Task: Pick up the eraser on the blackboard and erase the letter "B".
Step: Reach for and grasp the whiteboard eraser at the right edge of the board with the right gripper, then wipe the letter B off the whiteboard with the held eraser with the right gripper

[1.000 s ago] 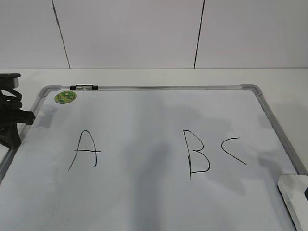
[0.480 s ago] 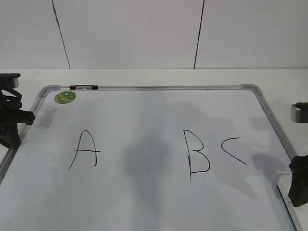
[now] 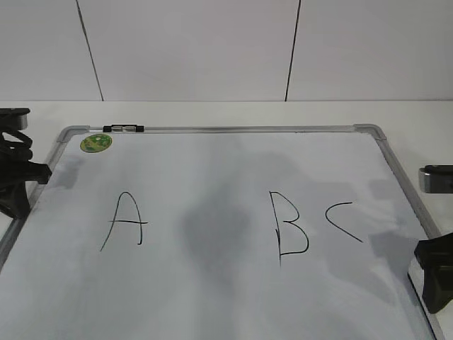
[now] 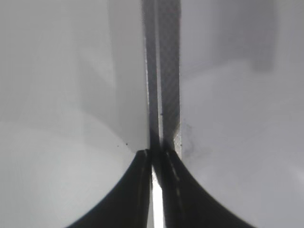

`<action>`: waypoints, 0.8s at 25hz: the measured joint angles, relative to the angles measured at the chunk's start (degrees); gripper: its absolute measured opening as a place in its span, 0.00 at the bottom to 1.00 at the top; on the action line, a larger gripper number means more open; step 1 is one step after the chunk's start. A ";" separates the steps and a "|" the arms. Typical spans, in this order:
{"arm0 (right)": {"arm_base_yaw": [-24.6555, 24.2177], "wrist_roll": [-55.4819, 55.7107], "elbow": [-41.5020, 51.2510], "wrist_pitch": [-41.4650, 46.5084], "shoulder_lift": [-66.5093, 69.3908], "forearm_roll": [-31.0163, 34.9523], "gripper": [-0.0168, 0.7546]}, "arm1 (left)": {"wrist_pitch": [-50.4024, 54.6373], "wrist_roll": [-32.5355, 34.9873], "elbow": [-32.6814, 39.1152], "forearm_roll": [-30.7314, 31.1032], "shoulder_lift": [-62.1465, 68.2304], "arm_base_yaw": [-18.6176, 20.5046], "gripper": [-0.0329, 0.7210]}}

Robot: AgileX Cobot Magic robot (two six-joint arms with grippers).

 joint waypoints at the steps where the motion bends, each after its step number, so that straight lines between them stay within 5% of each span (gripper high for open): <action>1: 0.00 0.75 0.00 0.26 0.00 -0.32 0.89 | 0.00 0.00 0.00 0.00 0.00 0.00 0.11; 20: 0.00 2.52 -0.10 0.14 3.81 0.89 0.80 | 0.00 0.00 0.00 0.00 0.00 0.00 0.11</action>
